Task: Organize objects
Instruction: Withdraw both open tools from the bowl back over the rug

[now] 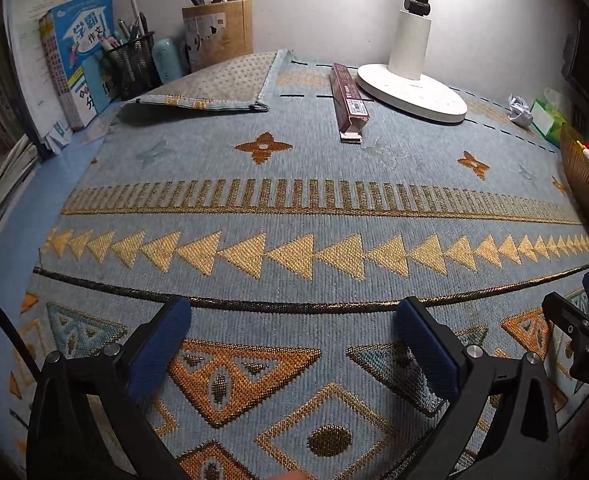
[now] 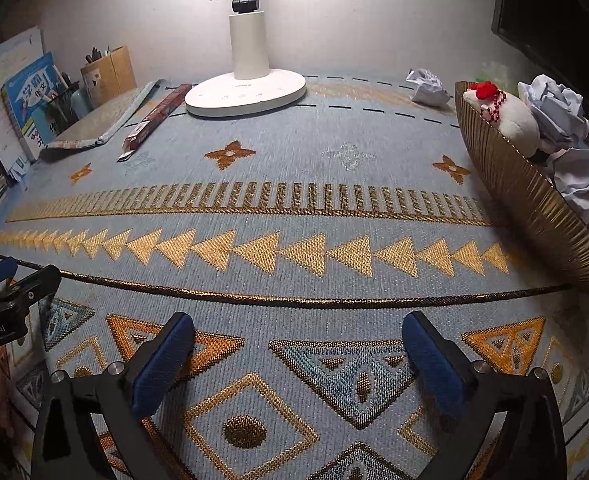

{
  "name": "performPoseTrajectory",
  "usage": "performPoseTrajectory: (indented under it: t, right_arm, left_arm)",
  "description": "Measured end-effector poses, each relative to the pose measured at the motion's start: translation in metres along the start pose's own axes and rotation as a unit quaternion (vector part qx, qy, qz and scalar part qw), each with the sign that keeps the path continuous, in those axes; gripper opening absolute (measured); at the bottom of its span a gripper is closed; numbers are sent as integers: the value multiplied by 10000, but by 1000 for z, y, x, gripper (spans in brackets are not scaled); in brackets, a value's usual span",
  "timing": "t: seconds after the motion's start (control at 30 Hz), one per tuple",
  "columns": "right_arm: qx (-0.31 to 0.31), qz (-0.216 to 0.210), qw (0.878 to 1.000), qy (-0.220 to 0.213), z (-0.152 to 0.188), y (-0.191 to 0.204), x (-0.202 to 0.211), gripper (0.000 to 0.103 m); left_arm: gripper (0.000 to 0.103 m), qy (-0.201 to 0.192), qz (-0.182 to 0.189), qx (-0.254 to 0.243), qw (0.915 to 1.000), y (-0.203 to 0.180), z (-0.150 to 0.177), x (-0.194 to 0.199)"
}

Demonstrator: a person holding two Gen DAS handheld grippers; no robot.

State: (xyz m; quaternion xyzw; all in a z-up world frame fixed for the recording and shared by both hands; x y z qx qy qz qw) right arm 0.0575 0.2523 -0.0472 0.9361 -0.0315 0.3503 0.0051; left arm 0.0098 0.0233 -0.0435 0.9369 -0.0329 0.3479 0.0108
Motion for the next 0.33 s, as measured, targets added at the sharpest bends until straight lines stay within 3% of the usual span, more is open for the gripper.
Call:
performPoseTrajectory:
  t: [0.33]
  right_arm:
    - [3, -2, 10000, 1, -1, 0, 1, 103]
  left_arm:
    - [103, 6, 7, 11, 10000, 1, -1, -1]
Point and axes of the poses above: each gripper's, at about its wrist camera, not at the fingertips, and x roughly against the way its jaws point, y to its left, z to its underside, the point moved 4 cm from there along -x, roughly the way its jaws point, and after that the axes turned 13 degrees about -y, right-handed, at the moved point
